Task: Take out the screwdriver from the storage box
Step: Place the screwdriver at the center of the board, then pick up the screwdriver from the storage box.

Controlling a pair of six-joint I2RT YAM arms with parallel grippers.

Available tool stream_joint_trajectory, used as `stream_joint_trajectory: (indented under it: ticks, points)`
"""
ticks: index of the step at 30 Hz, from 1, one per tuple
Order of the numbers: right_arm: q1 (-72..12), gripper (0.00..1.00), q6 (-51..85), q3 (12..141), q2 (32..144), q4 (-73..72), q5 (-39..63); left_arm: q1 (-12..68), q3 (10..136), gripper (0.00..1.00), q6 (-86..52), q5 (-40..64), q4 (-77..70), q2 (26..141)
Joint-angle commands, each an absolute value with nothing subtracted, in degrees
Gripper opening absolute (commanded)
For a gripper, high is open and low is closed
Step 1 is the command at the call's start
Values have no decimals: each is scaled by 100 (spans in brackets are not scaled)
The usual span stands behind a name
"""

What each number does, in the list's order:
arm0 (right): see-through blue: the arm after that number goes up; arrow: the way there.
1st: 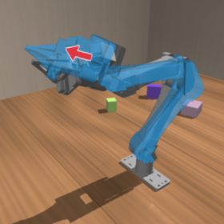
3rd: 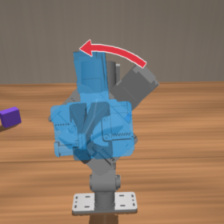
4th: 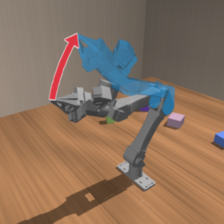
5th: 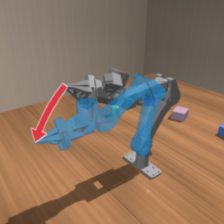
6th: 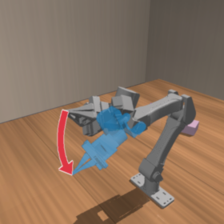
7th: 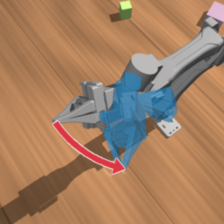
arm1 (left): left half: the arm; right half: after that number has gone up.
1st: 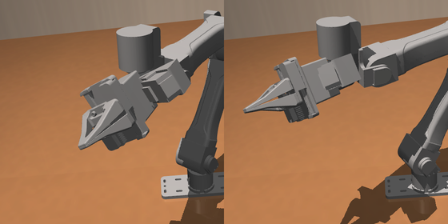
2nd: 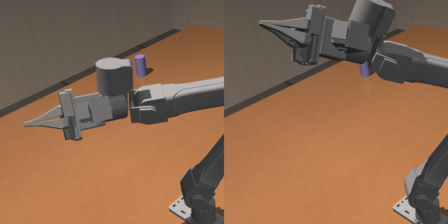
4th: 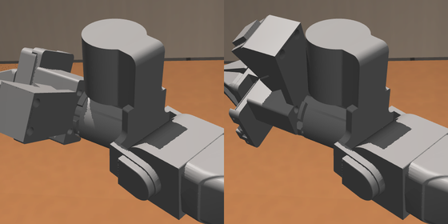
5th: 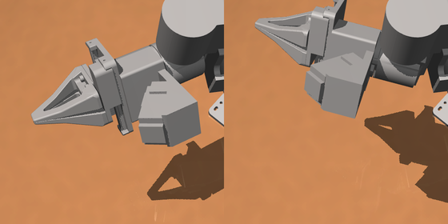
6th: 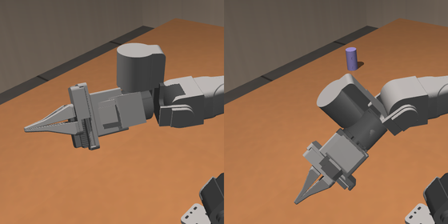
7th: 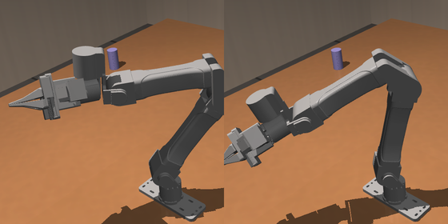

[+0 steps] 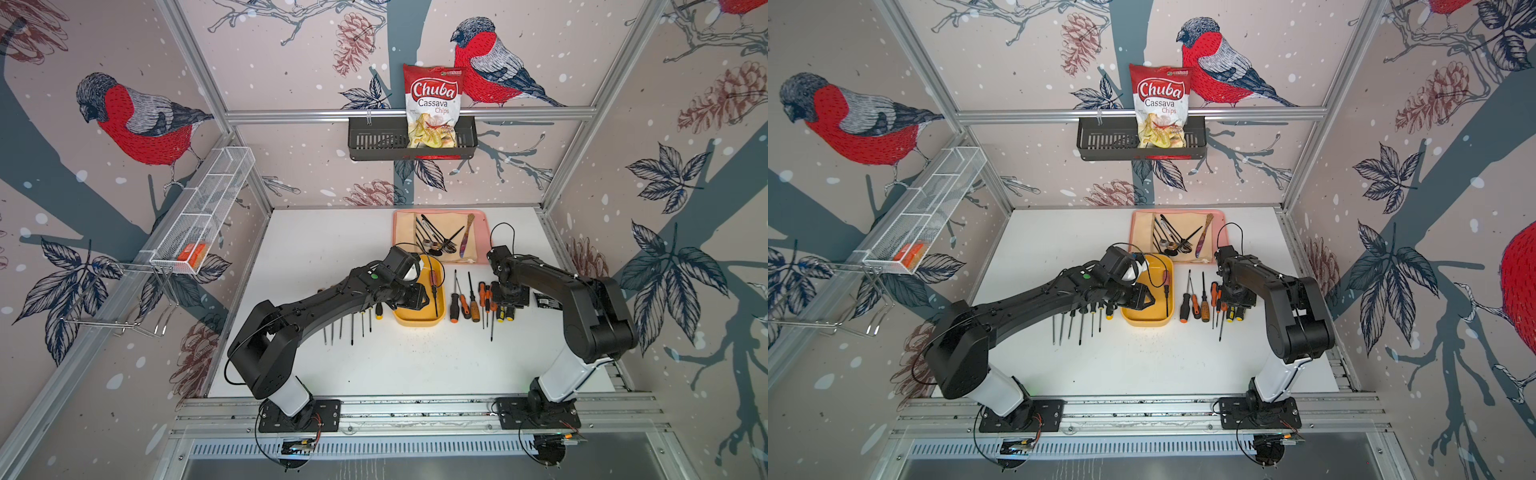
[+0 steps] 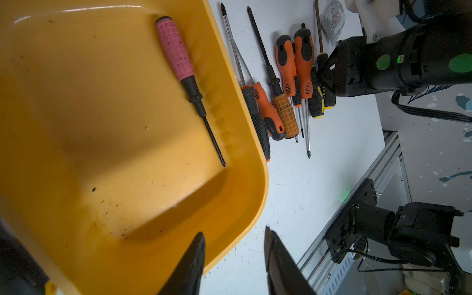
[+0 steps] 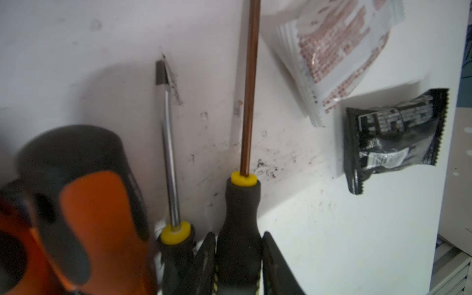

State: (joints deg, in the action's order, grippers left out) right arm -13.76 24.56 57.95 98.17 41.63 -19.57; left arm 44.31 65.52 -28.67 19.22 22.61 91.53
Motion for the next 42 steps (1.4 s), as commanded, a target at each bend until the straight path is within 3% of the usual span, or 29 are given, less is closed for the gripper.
stream_joint_trajectory:
  ticks: [1, 15, 29, 42]
  points:
    - [-1388, 33, 2625, 5866, 9701, 4332, -1903, 4433, 6594, 41, -2885, 1854, 2220, 9191]
    - [-1590, 34, 2681, 6182, 8805, 4649, -1512, 4438, 6893, 41, -3155, 1642, 2395, 9381]
    - [-1459, 35, 2366, 5674, 7208, 3999, 712, 4439, 7550, 40, -3773, 1028, 2871, 9886]
    - [-1467, 42, 2348, 4630, 5766, 3339, 2620, 4577, 8540, 42, -4109, 575, 3350, 10910]
